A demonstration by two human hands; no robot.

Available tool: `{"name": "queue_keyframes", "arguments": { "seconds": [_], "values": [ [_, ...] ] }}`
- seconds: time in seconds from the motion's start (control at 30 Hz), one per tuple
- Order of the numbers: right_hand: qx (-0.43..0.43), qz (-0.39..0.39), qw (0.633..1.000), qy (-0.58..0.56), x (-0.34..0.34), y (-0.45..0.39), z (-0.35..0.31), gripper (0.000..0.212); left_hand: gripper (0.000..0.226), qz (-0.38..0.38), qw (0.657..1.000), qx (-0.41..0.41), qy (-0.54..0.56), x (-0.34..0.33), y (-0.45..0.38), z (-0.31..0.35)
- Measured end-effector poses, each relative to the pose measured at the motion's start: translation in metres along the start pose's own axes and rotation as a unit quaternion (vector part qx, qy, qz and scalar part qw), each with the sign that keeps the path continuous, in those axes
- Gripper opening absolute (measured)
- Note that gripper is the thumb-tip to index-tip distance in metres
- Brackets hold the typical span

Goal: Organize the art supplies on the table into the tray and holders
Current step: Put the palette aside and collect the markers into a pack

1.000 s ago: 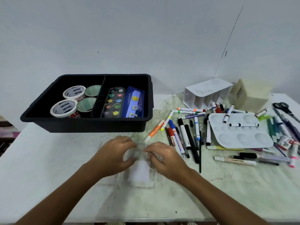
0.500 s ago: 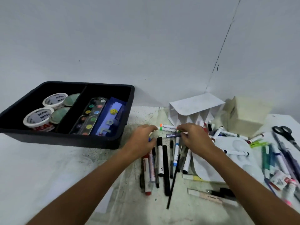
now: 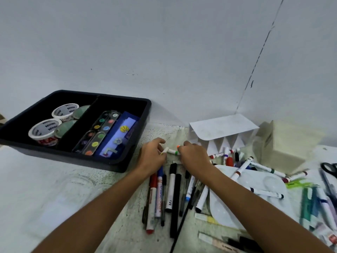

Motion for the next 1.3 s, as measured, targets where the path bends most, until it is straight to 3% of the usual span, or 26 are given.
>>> {"name": "queue_keyframes", "arguments": {
  "seconds": [0.13,0.23,0.37,0.47,0.8,1.0,1.3],
  "values": [
    [-0.02,0.007,0.999,-0.049,0.0,-0.002,-0.003,0.021,0.036,0.032,0.999,-0.016,0.04,0.018,0.001,0.019],
    [-0.05,0.061,0.989,-0.124,0.012,-0.002,-0.004,0.025,0.038,0.065,0.995,-0.028,0.074,0.035,0.002,0.033],
    [-0.108,0.13,0.926,-0.337,0.034,0.002,-0.003,0.053,0.036,0.065,0.99,-0.049,0.117,0.057,0.008,0.048],
    [-0.145,0.122,0.87,-0.454,0.042,0.01,-0.012,0.057,0.028,0.035,0.988,-0.049,0.14,0.074,0.016,0.049],
    [-0.206,0.144,0.8,-0.545,0.04,0.043,-0.085,0.055,0.026,-0.097,0.977,-0.063,0.179,0.136,0.055,-0.006],
    [-0.205,0.164,0.759,-0.596,0.031,0.058,-0.168,0.054,0.026,-0.129,0.974,0.016,0.183,0.188,0.067,-0.082],
    [-0.205,0.035,0.737,-0.643,0.014,0.031,-0.273,0.045,0.021,-0.115,0.968,0.158,0.16,0.245,0.068,-0.178]
  ]
}}
Point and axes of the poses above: each hand's wrist, its own y-axis away from the middle knuckle, its own x-axis out of the back of the hand, z = x × y, the point moved 7 cm from there along -y, towards the middle knuckle, and after that the axes turned 8 degrees about z, right-handed, at the moved point
